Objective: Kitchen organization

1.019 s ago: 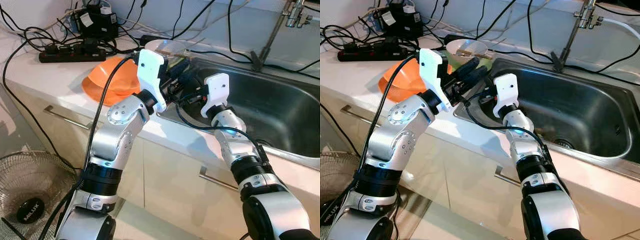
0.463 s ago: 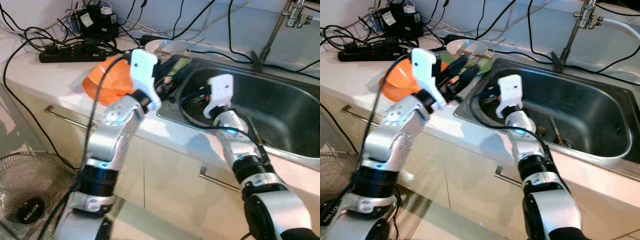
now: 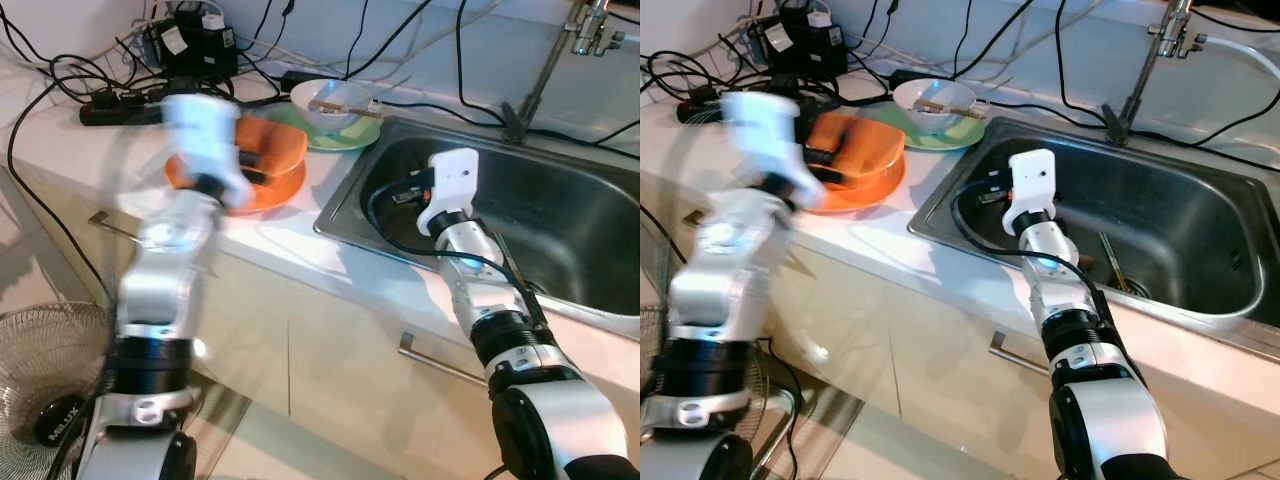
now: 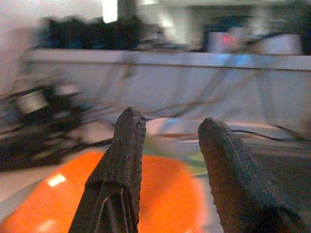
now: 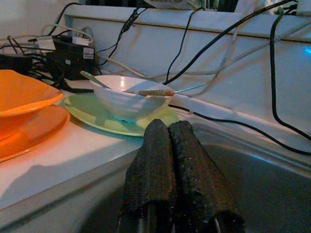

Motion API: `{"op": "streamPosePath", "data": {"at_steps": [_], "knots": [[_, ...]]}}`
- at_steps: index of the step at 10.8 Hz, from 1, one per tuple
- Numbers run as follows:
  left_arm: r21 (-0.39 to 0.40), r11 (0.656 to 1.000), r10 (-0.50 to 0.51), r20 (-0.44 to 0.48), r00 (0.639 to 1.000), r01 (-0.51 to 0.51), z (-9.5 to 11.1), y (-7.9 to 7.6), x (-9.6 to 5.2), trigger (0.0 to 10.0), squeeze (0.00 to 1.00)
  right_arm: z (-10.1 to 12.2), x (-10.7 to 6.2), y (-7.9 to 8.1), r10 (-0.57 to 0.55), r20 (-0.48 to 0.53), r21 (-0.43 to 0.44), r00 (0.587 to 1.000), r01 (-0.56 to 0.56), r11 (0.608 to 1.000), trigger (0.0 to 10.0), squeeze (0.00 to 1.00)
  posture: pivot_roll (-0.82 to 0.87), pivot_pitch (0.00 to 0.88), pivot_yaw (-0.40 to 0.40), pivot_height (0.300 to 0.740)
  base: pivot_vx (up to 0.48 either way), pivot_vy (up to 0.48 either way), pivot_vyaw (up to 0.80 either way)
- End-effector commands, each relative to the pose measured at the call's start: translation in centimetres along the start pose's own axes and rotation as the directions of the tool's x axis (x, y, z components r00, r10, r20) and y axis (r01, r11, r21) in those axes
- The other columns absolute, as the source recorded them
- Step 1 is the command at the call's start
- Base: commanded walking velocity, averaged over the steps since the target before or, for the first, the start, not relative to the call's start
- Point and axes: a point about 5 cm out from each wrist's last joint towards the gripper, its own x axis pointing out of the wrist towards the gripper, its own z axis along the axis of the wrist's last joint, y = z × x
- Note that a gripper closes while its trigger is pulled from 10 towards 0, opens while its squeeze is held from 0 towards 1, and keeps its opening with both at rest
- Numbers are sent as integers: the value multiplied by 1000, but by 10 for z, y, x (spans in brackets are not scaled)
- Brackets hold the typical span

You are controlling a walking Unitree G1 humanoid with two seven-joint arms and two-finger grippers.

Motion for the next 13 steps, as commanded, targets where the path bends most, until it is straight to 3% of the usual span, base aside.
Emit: {"op": "streamPosePath", "data": {"at_steps": [1, 2, 4, 5, 6, 7, 9, 13], "knots": [[-31, 990, 134, -31, 991, -135, -5, 20, -2, 10000, 1000, 3, 3, -2, -13, -1, 10, 1000, 13, 1000, 10000, 0, 253, 16, -33, 725, 0, 0, 0], [-85, 971, 220, -62, 974, -225, -12, 32, -6, 10000, 1000, 4, 3, -1, -9, -1, 9, 1000, 9, 1000, 10000, 0, 253, 16, -33, 725, 0, 0, 0], [-202, 928, 299, -98, 949, -313, -17, 38, -8, 10000, 969, 3, 3, -2, -5, -4, 6, 1000, 5, 1000, 10000, 0, 251, 22, -38, 725, 0, 0, 0], [-248, 906, 323, -123, 938, -344, -18, 38, -8, 10000, 0, 3, 3, -2, -1, -3, 6, 1000, 1, 1000, 10000, 0, 251, 23, -40, 725, 0, 0, 0], [-306, 878, 338, -145, 930, -367, -20, 40, -7, 10000, 0, 4, 3, -2, 1, 0, 7, 1000, -1, 1000, 10000, 0, 251, 23, -40, 725, 0, 0, 0], [-393, 812, 380, -208, 901, -433, -25, 42, -7, 10000, 0, 4, 3, -2, 5, 1, 6, 1000, -5, 1000, 10000, 0, 247, 21, -41, 725, 0, 0, 0], [-419, 765, 413, -261, 872, -488, -25, 46, -5, 10000, 0, 5, 3, -1, 10, 3, 4, 1000, -10, 1000, 10000, 0, 246, 21, -40, 725, 0, 0, 0], [-441, 733, 383, -361, 850, -518, -31, 40, 8, 10000, 0, 6, 4, -1, 19, 6, -1, 1000, -19, 1000, 10000, 0, 237, 15, -34, 725, 0, 0, 0]]}}
